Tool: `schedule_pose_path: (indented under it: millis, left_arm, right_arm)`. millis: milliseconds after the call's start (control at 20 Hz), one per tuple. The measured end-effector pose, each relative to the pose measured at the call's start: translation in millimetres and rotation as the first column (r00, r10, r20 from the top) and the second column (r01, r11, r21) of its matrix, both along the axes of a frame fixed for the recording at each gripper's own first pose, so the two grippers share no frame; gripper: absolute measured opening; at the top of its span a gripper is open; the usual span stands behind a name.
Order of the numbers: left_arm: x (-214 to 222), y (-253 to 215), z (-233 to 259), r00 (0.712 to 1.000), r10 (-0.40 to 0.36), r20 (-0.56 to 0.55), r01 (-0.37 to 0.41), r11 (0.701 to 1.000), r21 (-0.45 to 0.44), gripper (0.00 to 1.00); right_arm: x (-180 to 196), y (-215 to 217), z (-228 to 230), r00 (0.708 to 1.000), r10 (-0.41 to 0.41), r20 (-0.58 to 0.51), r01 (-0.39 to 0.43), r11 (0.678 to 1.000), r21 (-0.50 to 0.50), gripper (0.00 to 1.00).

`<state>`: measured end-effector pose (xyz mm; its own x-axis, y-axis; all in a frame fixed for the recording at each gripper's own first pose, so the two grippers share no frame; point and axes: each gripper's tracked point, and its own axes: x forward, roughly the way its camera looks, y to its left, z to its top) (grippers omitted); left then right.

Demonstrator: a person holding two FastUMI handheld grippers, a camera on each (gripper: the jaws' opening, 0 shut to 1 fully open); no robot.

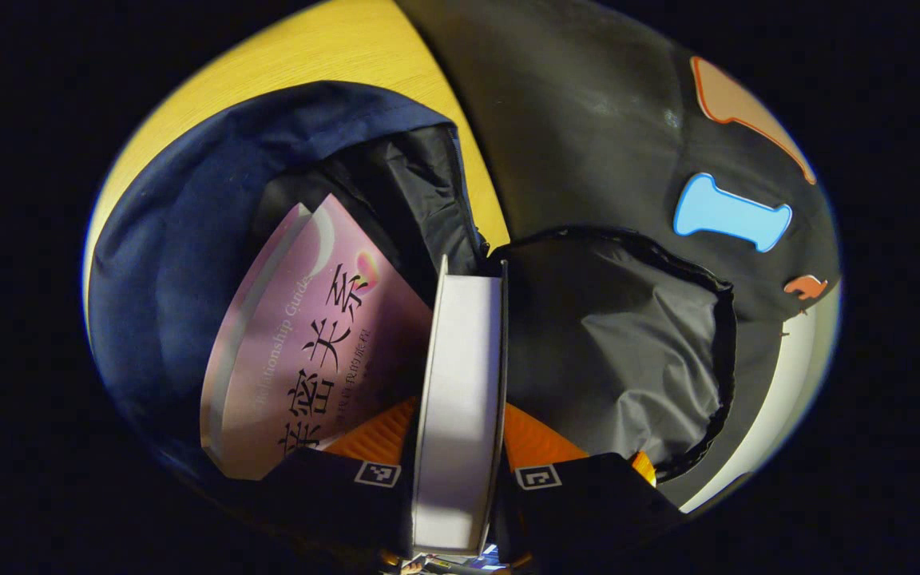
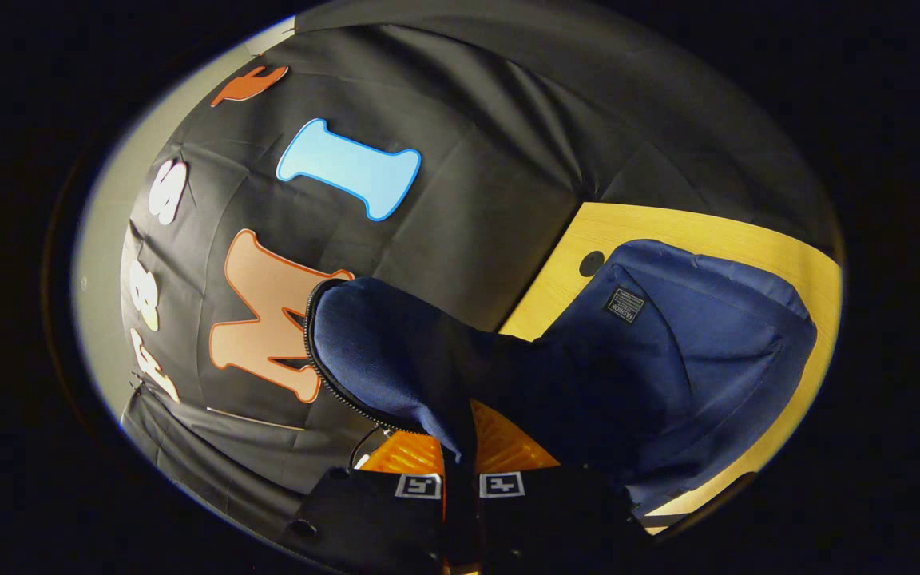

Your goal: Open the schoolbag, grab two books from the bookshelf and put them into the schoolbag.

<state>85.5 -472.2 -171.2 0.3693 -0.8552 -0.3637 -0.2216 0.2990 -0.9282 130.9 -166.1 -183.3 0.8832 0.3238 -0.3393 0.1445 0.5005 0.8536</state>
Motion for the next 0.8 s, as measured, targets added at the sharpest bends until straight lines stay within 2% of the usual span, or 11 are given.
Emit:
schedule_pose_path:
  millis: [50, 100, 200, 250, 300, 350, 400, 500, 650, 800]
  left_arm:
    - [-3, 7, -10, 1.000, -0.011, -0.005, 0.012, 0.997, 0.082, 0.40]
    - [-4, 4, -16, 0.999, -0.036, 0.007, 0.035, 0.992, 0.122, 0.45]
    - [-3, 17, -10, 0.998, -0.047, 0.043, 0.038, 0.982, 0.186, 0.74]
    - [-2, 22, -10, 0.994, -0.069, 0.085, 0.046, 0.969, 0.243, 0.68]
    - [-1, 28, -10, 0.985, -0.106, 0.133, 0.060, 0.948, 0.312, 0.71]
    - [3, 36, -12, 0.973, -0.140, 0.184, 0.057, 0.917, 0.396, 0.80]
    - [11, 47, -10, 0.959, -0.156, 0.235, 0.025, 0.876, 0.481, 0.74]
    - [23, 69, 4, 0.924, -0.203, 0.325, -0.028, 0.811, 0.585, 0.96]
    - [34, 94, 24, 0.858, -0.272, 0.435, -0.113, 0.728, 0.677, 0.96]
    - [45, 125, 53, 0.765, -0.353, 0.539, -0.234, 0.627, 0.743, 0.98]
  right_arm:
    - [-1, 0, -3, 1.000, -0.001, -0.005, 0.001, 1.000, -0.008, 0.03]
    - [-1, -1, -6, 1.000, -0.002, -0.010, 0.002, 1.000, -0.008, 0.04]
    - [-3, 0, -7, 1.000, -0.006, -0.012, 0.006, 1.000, 0.003, 0.03]
    - [-4, 0, -8, 1.000, -0.007, -0.013, 0.007, 1.000, 0.004, 0.03]
    - [-4, 0, -9, 1.000, -0.005, -0.013, 0.005, 1.000, 0.001, 0.03]
    - [-5, 0, -10, 1.000, -0.006, -0.013, 0.006, 1.000, -0.004, 0.03]
    - [-5, -1, -11, 1.000, -0.006, -0.017, 0.006, 1.000, -0.008, 0.03]
    - [-5, 0, -11, 1.000, -0.011, -0.016, 0.011, 1.000, -0.004, 0.03]
    - [-7, 1, -13, 1.000, -0.010, -0.016, 0.010, 1.000, -0.009, 0.03]
    - [-7, 2, -14, 1.000, -0.003, -0.009, 0.003, 0.999, -0.039, 0.03]
